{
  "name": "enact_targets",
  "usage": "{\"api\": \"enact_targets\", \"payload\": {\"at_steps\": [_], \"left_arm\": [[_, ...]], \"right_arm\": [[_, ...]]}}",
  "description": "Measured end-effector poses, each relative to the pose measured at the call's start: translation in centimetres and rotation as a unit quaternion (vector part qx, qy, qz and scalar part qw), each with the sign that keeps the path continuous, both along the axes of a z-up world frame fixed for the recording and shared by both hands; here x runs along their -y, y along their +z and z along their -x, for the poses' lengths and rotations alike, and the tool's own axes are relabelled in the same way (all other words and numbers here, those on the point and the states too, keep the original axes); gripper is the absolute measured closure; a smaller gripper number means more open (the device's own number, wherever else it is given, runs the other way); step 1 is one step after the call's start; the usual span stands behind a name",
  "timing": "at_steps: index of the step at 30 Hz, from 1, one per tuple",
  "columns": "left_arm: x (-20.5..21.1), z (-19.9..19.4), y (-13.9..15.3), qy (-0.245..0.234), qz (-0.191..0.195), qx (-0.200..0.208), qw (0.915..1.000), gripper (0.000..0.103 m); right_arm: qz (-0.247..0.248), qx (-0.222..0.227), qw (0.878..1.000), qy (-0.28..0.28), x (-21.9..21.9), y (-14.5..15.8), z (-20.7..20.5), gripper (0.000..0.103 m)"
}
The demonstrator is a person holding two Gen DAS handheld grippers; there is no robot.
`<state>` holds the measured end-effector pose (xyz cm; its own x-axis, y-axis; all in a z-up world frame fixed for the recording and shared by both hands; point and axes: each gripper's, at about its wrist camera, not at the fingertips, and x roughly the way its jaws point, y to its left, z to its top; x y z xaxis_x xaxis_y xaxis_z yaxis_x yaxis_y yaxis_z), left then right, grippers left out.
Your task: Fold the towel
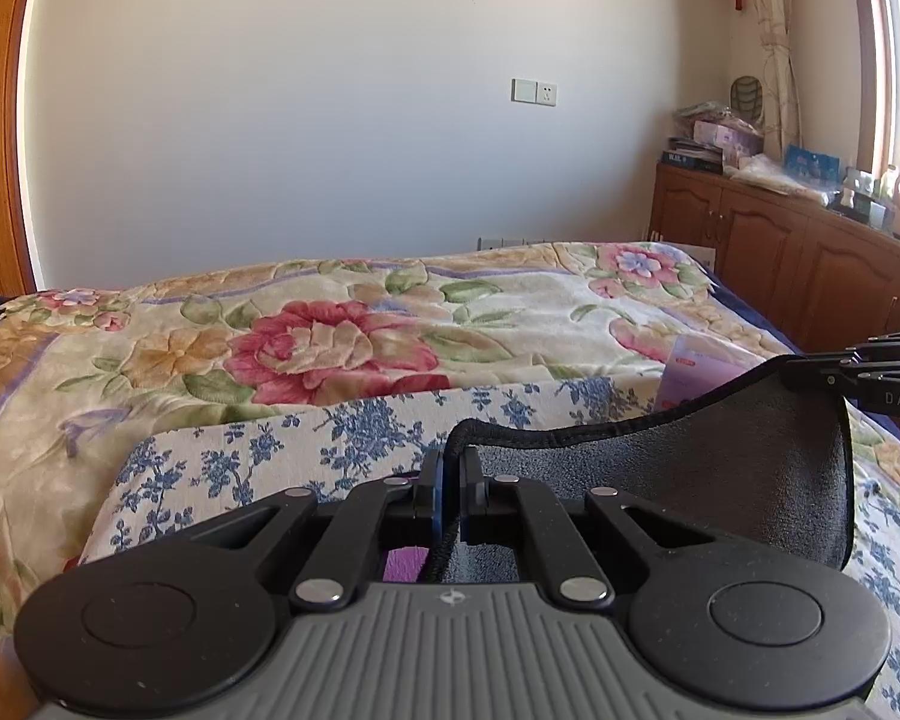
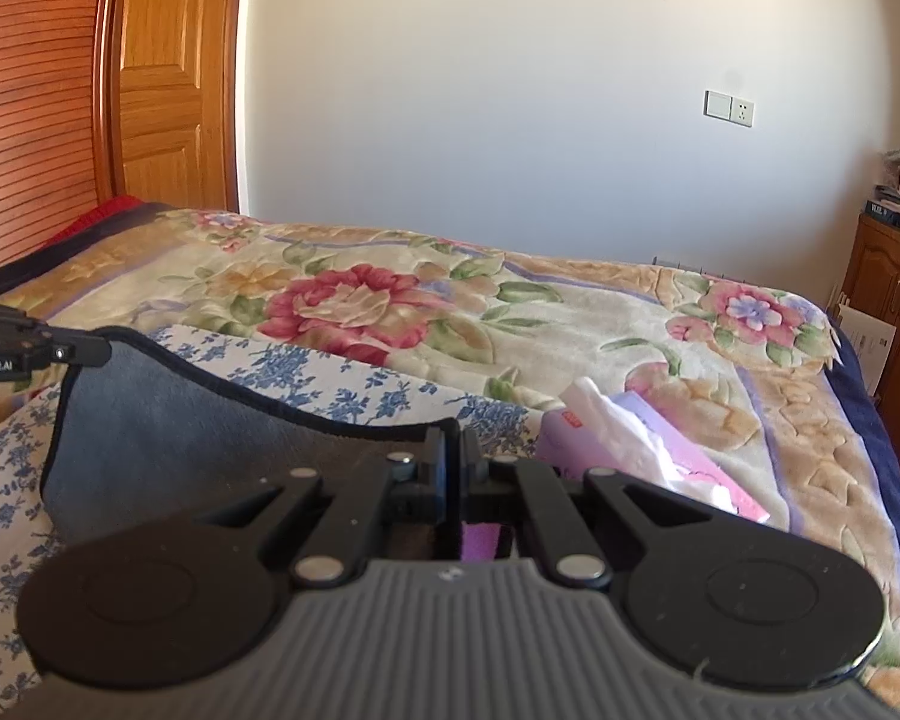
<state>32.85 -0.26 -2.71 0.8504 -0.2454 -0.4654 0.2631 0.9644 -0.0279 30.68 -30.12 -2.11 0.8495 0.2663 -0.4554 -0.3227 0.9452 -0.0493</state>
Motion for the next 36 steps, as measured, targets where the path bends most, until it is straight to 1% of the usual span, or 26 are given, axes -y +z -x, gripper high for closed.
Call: {"api": "enact_targets", "payload": {"at_steps": [8,13,18,26,36], "left_arm": [[0.4,-1.2,0.6,0.003,-0.006,0.01,0.9999,0.097],[0.7,-1.8,0.8,0.005,-0.011,0.016,0.9998,0.097],[0.7,-2.7,0.4,0.014,-0.016,0.018,0.9996,0.097],[0.8,-4.6,-0.9,0.025,-0.025,0.014,0.9993,0.097],[0.7,-7.3,-4.4,0.031,-0.035,-0.012,0.9988,0.097]], "right_arm": [[-0.005,0.008,1.0,-0.012,0.2,0.0,-1.1,0.098],[0.003,0.015,1.0,-0.015,0.1,-0.1,-1.9,0.098],[0.015,0.017,1.0,-0.017,-0.2,-0.5,-2.9,0.098],[0.033,0.014,0.999,-0.015,-0.7,-2.2,-4.4,0.098],[0.042,0.002,0.999,-0.02,-0.5,-5.0,-6.3,0.098]]}}
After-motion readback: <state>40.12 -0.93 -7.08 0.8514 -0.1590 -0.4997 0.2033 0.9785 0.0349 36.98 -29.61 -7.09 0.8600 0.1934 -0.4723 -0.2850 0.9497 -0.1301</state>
